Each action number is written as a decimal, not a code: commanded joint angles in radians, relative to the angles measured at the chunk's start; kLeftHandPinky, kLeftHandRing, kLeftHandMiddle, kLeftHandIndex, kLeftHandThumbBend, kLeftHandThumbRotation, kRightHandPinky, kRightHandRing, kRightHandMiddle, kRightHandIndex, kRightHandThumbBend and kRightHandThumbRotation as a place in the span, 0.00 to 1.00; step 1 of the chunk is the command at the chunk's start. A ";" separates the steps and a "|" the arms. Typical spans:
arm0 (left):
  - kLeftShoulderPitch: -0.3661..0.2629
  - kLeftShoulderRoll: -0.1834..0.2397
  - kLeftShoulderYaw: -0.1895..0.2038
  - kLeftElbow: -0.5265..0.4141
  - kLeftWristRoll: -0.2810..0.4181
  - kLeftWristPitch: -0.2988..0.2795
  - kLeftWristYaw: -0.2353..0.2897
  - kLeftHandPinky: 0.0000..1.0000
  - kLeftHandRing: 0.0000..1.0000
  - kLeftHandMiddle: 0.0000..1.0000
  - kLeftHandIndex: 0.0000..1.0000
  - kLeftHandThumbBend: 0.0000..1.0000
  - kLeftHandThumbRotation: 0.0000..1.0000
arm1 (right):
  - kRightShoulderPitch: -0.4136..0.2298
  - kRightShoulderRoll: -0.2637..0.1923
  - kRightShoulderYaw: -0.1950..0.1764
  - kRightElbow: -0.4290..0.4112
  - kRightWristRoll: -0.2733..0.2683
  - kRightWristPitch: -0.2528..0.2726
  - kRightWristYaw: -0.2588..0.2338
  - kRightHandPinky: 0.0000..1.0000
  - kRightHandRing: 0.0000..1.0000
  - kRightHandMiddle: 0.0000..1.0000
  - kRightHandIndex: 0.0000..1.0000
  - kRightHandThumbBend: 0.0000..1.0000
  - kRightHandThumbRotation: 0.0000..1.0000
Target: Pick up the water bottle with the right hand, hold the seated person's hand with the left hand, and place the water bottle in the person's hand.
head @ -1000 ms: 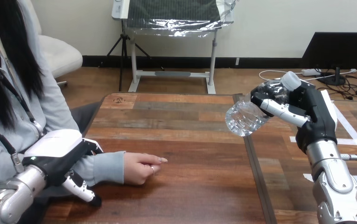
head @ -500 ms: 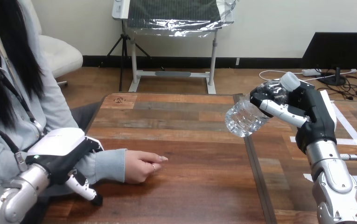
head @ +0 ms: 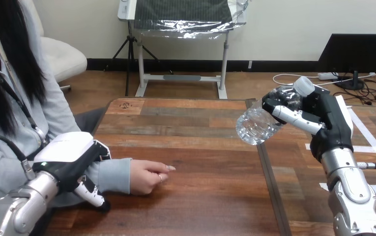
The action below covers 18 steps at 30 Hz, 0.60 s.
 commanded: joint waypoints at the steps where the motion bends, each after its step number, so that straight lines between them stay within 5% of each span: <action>1: -0.044 -0.039 -0.044 0.014 0.024 0.008 0.025 0.38 0.39 0.44 0.43 0.91 0.02 | -0.060 0.014 0.000 -0.051 0.019 -0.026 0.013 0.33 0.41 0.49 0.46 0.69 0.00; 18: -0.061 -0.046 -0.066 0.011 0.045 0.028 0.053 0.31 0.33 0.38 0.38 0.90 0.03 | -0.062 0.022 0.020 -0.014 -0.019 -0.071 0.015 0.35 0.42 0.48 0.45 0.70 0.00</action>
